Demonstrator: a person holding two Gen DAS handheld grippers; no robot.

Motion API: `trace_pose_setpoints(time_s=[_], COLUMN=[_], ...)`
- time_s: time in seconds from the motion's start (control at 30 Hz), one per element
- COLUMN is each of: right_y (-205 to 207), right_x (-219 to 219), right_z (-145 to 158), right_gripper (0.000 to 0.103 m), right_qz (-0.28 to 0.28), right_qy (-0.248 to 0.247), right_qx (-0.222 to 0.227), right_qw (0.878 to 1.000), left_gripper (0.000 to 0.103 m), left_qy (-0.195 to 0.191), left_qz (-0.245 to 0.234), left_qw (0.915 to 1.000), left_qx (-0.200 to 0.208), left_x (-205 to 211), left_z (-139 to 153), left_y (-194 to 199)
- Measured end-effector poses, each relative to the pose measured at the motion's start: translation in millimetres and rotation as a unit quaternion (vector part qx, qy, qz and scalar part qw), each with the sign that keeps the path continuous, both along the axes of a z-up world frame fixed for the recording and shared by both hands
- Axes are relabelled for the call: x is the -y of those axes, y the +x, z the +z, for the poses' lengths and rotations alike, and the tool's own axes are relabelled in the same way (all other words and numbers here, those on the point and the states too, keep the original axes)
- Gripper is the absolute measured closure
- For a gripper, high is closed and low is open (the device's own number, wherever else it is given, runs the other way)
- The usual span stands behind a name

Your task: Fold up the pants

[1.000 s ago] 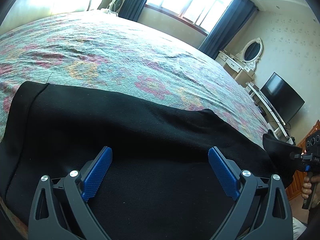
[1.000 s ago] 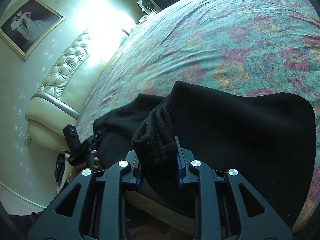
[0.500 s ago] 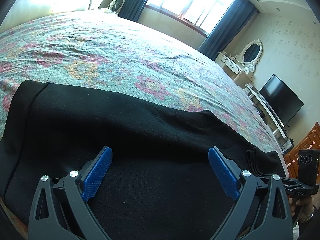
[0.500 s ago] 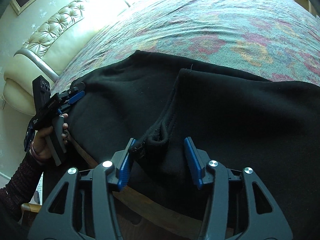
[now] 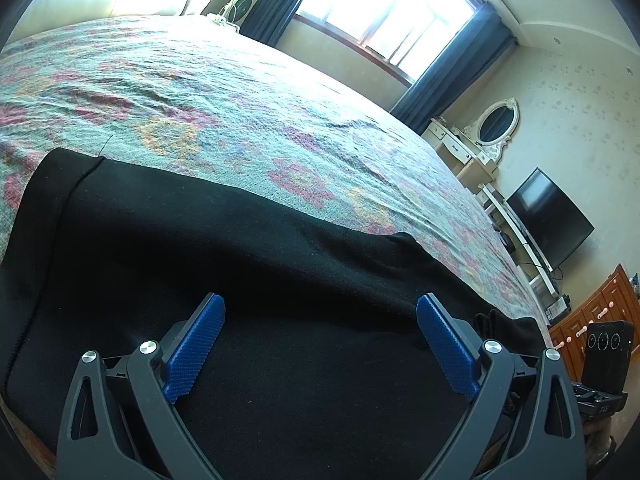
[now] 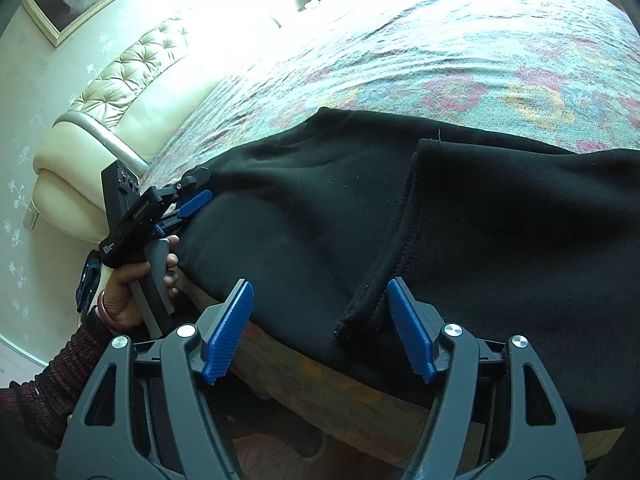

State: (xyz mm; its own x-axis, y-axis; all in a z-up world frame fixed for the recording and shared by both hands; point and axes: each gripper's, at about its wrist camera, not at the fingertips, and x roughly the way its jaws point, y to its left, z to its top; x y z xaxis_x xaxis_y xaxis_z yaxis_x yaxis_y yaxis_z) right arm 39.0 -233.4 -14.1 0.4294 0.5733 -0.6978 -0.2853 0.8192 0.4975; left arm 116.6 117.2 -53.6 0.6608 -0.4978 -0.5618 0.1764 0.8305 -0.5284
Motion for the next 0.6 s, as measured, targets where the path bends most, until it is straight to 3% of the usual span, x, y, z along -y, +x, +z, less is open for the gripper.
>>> trace_pose_setpoints(time_s=[0.07,0.23,0.3,0.4,0.5,0.6], right_y=[-0.6,0.5,-0.2,-3.3,-4.0,-3.0], right_x=[2.4,10.7,14.6,18.1,22.2,24.7], right_z=[1.5,-4.2,-7.2,-6.5,-4.9,-4.5], right_gripper=[0.033,0.032,0.027,0.026,0.026,0.025], right_qz=[-0.005,-0.029,-0.036,-0.040,-0.042,-0.045], right_qy=[0.011,0.034,0.044,0.045,0.049,0.060], right_qx=[0.003,0.000,-0.004,-0.001,0.001,0.001], right_qw=[1.000,0.999,0.998,0.998,0.998,0.997], left_gripper=[0.008,0.008,0.008,0.008,0.008,0.008], left_qy=[0.005,0.061,0.054,0.004,-0.073,-0.133], left_qz=[-0.001,0.001,0.003,-0.008,-0.040,-0.030], left_qw=[1.0000,0.9982,0.9985,0.9997,0.9947,0.9893], left_qx=[0.000,0.003,0.001,-0.022,-0.060,-0.052], left_x=[1.7,17.7,16.2,1.7,-26.4,-70.0], left_z=[-0.9,-0.5,1.5,7.2,13.3,23.8], left_y=[0.1,0.0,-0.8,-0.7,1.4,-9.4])
